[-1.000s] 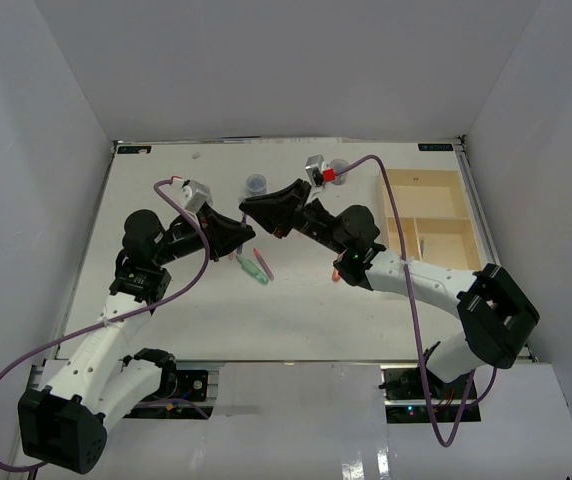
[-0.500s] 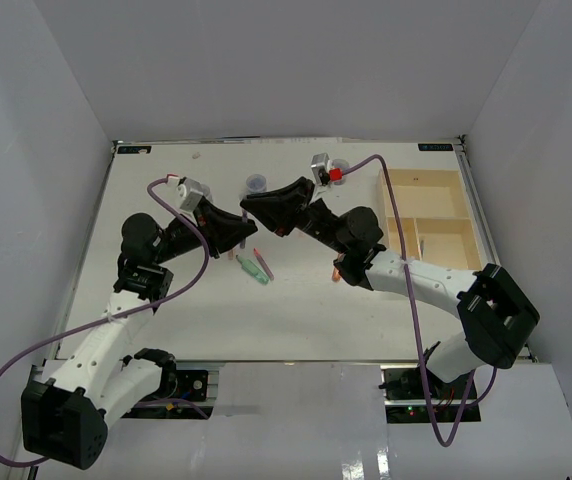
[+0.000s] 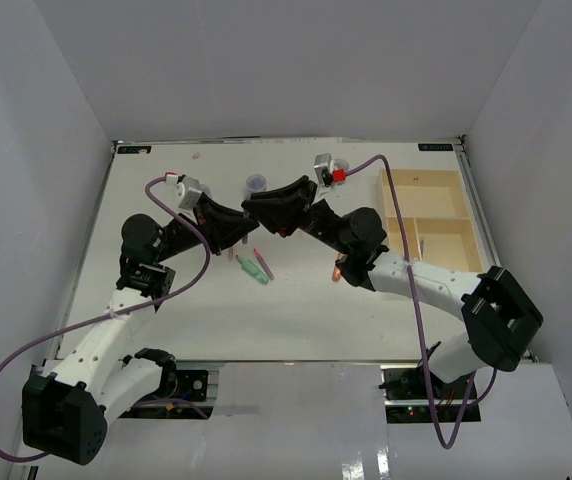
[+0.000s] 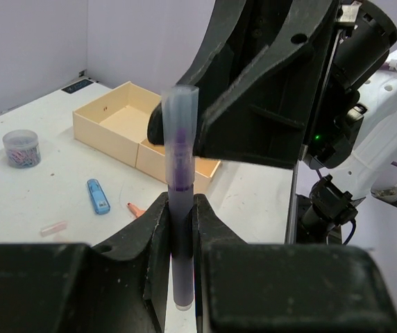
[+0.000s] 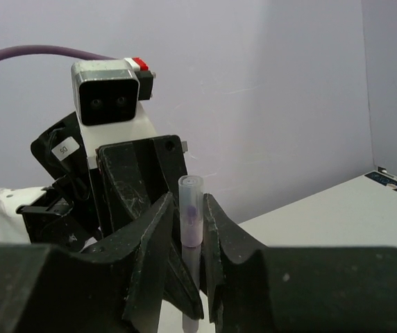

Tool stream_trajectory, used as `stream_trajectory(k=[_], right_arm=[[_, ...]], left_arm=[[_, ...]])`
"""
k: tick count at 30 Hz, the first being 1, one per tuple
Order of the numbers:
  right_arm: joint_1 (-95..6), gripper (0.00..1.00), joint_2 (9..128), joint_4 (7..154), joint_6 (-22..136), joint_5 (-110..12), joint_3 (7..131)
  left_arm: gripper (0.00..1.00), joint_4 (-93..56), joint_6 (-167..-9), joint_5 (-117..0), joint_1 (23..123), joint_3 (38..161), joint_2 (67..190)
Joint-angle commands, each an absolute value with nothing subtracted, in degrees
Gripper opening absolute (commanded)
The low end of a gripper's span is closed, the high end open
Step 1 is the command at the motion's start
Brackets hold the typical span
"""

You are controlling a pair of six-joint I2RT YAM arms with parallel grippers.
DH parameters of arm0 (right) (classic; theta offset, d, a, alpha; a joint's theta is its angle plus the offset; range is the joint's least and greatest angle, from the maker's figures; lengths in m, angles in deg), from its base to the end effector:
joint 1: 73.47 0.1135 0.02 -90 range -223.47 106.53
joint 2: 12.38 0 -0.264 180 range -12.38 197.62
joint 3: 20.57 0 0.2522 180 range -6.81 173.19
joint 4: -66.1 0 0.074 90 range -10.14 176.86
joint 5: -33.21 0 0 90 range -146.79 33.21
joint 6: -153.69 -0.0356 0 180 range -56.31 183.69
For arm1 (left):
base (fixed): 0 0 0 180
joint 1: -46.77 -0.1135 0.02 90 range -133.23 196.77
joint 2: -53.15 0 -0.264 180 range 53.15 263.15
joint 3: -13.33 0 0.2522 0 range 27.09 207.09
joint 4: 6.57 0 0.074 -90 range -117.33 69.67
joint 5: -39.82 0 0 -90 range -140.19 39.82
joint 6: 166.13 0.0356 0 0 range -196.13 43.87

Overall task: Sort the stationery into containers
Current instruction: Close the pen cap on the pen.

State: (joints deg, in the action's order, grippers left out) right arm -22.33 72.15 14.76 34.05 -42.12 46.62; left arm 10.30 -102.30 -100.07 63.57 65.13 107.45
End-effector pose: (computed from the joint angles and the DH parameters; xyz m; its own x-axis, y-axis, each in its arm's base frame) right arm 0.1972 0.2591 0.3618 -0.1327 0.5978 -0.7906 -0.9427 0.1701 0.2869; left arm 0.1949 -0.0873 0.3409 -0.1817 -0.2420 -0.9531 0.9085 0.3297 -0.2569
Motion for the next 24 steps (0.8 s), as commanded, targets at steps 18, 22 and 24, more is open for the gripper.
stream_trajectory(k=[18,22,24], right_arm=[[-22.2,0.95,58.4,39.1,44.9,-44.4,46.8],[-22.2,0.90,52.6,49.2,50.4,-49.7,47.3],[-22.2,0.90,51.7,56.6,52.3,-51.1,50.4]], left_arm=[[0.00,7.6,-98.3,-100.3,63.8,68.7,108.5],[0.00,2.3,-94.8,-101.4,63.9,69.4,108.9],[0.00,1.3,-94.2,-102.1,63.9,69.4,109.0]])
